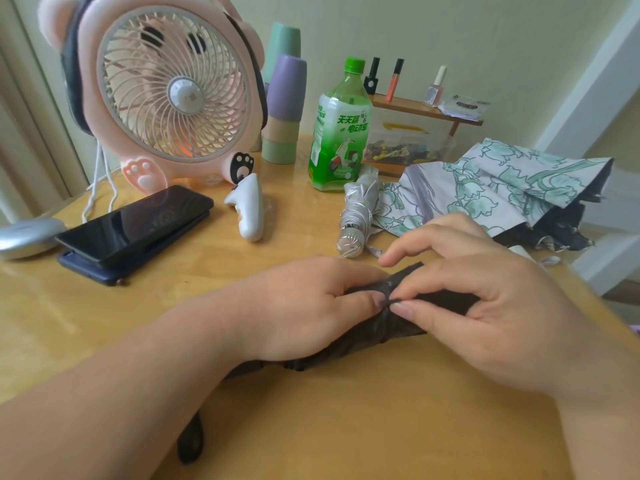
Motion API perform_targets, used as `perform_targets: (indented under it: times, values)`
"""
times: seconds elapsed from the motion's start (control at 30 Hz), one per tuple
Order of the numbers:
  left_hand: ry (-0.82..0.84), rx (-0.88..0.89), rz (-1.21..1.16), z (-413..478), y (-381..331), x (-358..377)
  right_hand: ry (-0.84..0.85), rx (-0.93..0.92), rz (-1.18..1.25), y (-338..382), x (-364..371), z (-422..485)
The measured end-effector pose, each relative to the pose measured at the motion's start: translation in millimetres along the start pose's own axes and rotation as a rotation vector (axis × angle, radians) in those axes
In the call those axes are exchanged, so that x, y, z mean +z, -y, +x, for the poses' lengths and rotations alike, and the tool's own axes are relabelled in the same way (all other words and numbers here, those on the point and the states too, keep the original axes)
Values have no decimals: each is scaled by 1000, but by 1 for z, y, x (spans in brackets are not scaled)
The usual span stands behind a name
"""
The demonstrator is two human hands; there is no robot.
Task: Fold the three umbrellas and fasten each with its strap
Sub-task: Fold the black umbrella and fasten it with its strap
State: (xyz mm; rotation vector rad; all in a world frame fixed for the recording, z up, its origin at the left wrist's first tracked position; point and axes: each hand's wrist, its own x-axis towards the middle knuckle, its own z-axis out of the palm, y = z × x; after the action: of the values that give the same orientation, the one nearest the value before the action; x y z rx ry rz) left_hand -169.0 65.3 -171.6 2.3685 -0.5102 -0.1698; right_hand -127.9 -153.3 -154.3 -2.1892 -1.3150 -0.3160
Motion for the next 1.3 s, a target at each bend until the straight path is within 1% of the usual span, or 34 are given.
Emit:
perform_targets:
  times: [0.17,0.33,0.53,0.67,0.73,0.87,0.97,1.07,1.3]
  values:
    - [-5,23,42,2,-2,7,63,111,59,-5,2,1]
    - [-3,-1,120,4,-2,10,113,304,162,-9,8,3]
    - [-27,-37,264,3,-7,17,207,522,193,-4,6,7]
    - [-16,-43,276,4,-9,18,241,644,257,-5,8,8]
    - [-20,-39,283,4,-10,18,273,662,261,-5,8,9]
    - [-37,-22,334,3,-11,19,368,636,183,-2,4,8]
    - [-45,-11,342,4,-11,19,359,627,144,-4,3,11]
    - [-45,-19,317,5,-11,18,343,638,218,-4,4,11]
    - [-61,0,321,6,-10,20,310,669,305,-6,7,11]
